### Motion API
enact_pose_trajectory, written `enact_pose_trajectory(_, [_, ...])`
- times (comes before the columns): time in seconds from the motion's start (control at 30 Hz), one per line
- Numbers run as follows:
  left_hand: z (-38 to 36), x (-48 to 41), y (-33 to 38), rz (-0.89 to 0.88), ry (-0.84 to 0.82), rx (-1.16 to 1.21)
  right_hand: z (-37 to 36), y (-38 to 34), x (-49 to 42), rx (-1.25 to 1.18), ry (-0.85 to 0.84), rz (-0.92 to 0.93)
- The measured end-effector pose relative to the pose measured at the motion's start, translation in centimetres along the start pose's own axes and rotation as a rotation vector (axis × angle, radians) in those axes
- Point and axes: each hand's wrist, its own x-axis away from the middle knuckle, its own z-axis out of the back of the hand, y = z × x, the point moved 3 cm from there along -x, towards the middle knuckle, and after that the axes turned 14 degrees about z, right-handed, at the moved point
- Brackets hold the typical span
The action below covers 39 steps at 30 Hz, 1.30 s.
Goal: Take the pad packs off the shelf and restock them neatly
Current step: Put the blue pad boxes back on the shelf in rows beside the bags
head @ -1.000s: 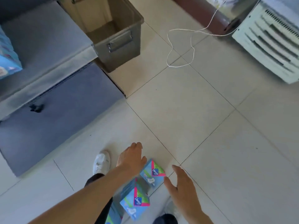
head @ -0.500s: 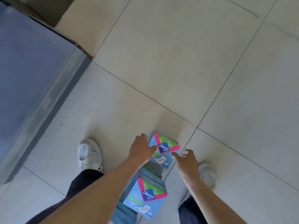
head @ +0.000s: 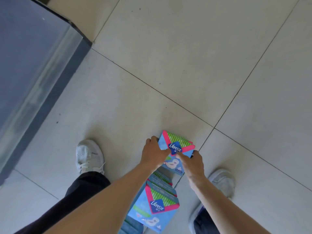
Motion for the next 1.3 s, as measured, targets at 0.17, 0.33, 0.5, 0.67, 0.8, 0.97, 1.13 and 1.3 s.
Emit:
enact_pose_trajectory(0.17, [3.9, 5.3, 2.6, -0.001, 0.010, 0.171, 2.2, -7.5, 3.6, 0.125, -0.021, 0.164])
enact_pose_trajectory(0.33, [13.9, 12.6, 8.8, -0.104, 0.125, 0.415, 4.4, -22.0, 8.2, 0.091, -0.043, 0.391])
enact_pose_trajectory(0.5, [27.6, 19.9, 15.2, -0.234, 0.287, 0.692, 4.3, -39.3, 13.4, 0.016, -0.120, 0.646])
enact_pose_trajectory(0.67, [39.7, 26.5, 17.1, -0.335, 0.515, 0.875, 1.8, -53.5, 19.7, 0.069, -0.224, 0.952])
enact_pose_trajectory(0.8, [47.2, 30.8, 15.8, -0.374, 0.634, 0.968, -1.6, -60.2, 24.8, 0.091, -0.312, 1.124])
enact_pose_trajectory(0.97, [52.1, 34.5, 11.8, -0.392, 0.744, 1.068, -6.1, -62.6, 29.9, 0.105, -0.387, 1.271])
enact_pose_trajectory(1.13, [53.7, 35.7, 5.3, -0.335, 0.852, 1.158, -11.8, -61.9, 34.4, 0.152, -0.499, 1.350])
enact_pose_trajectory(1.3, [54.0, 34.7, -2.0, -0.234, 0.925, 1.253, -18.5, -59.0, 37.5, 0.201, -0.637, 1.380])
